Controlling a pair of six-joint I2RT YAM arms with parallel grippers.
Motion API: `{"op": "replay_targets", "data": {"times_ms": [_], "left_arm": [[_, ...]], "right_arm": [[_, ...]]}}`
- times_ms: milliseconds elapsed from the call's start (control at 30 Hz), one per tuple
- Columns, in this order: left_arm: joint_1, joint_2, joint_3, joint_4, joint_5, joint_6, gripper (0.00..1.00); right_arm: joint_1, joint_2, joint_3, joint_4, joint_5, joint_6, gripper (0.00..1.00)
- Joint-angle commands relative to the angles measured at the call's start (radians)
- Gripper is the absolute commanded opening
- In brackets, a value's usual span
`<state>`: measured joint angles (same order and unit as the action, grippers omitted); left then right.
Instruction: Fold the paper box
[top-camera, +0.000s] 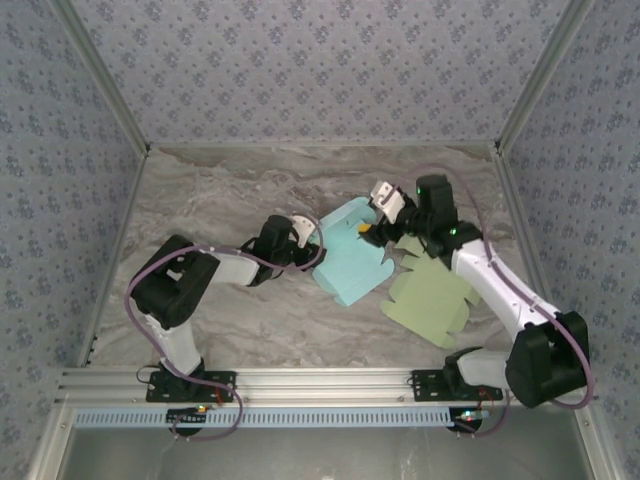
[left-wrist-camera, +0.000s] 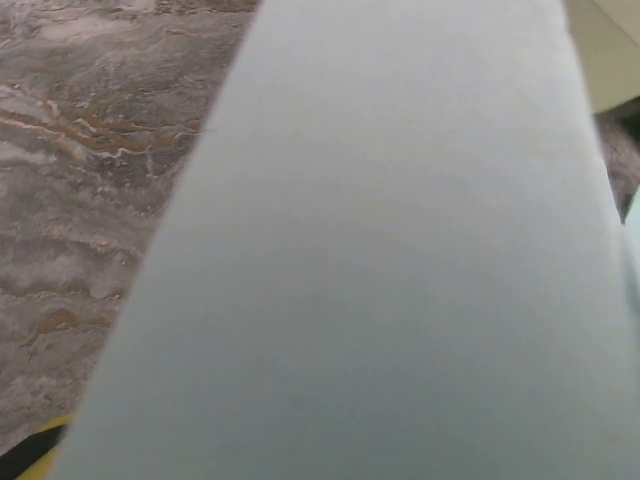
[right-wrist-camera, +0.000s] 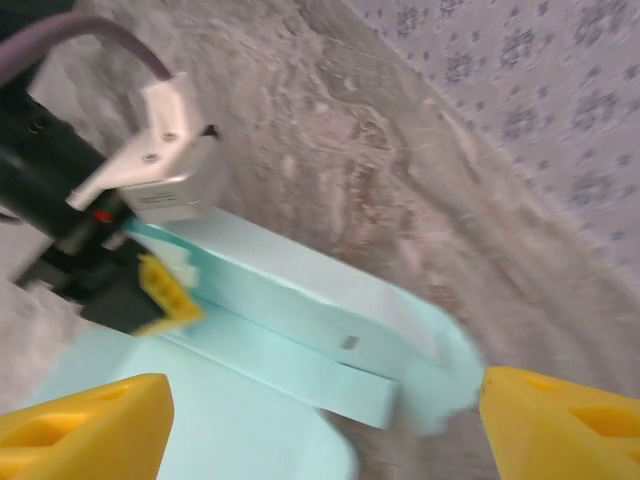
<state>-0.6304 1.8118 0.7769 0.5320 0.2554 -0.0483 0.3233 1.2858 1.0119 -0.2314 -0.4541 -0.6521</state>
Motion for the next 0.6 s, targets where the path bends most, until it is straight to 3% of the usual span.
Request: {"op": "replay_targets", "data": {"times_ms": [0, 167, 433, 567], "left_arm": [[-0.004, -0.031, 0.021, -0.054, 0.093, 0.147, 0.48], [0.020, -0.008, 0.073, -0.120, 0.186, 0.246, 0.50], [0.106, 0.031, 0.137, -0.176, 0.350, 0.292, 0.52], [0.110, 0.050, 0.150, -0.199, 0.346, 0.303, 0.52]], "right_arm": [[-0.033, 0.101, 0.157, -0.465, -0.006, -0.433, 0.85], [-0.044, 0.245, 0.358, -0.625, -0.070, -0.609, 0.91], [-0.006, 0.504, 0.610, -0.758, -0.016, -0.664, 0.93], [0.025, 0.591, 0.686, -0.745, 0.013, -0.664, 0.93]]}}
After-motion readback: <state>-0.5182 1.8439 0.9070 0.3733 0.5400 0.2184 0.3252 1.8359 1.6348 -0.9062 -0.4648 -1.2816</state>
